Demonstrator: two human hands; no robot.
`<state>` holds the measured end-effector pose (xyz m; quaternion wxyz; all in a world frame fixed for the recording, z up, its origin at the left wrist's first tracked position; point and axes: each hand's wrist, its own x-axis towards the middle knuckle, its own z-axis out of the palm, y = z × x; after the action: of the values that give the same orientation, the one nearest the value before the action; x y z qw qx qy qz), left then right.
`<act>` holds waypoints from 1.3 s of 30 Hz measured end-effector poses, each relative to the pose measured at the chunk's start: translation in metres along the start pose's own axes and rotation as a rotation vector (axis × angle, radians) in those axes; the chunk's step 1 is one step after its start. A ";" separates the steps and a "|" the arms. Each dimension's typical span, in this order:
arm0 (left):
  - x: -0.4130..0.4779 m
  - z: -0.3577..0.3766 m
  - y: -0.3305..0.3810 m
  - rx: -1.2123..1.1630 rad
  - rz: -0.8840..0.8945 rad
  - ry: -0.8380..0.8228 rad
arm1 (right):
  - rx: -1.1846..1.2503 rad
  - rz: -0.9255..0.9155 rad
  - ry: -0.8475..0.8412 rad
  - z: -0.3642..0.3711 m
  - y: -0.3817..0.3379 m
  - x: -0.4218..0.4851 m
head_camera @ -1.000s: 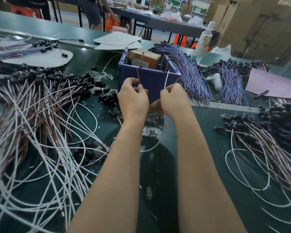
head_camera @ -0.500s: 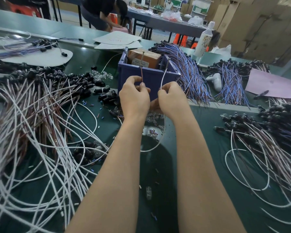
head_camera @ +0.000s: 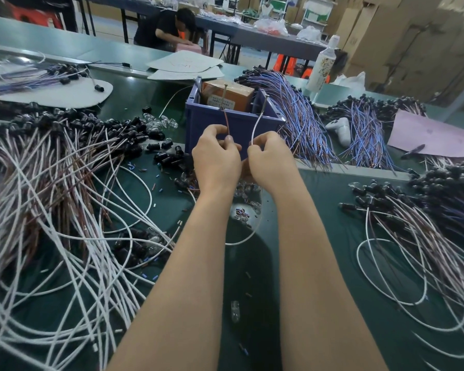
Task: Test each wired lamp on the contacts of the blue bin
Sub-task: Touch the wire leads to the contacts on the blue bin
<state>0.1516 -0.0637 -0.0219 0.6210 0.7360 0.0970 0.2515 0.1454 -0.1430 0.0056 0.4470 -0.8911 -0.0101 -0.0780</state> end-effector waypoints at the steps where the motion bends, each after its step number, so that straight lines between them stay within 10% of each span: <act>1: 0.000 0.000 0.000 -0.014 -0.005 -0.001 | -0.007 -0.007 0.005 0.000 0.000 0.000; 39: 0.002 0.005 0.003 0.037 0.006 0.049 | -0.050 -0.025 -0.033 0.000 0.000 0.000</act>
<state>0.1554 -0.0672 -0.0193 0.6040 0.7413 0.1147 0.2693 0.1448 -0.1430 0.0060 0.4232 -0.9030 -0.0265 -0.0691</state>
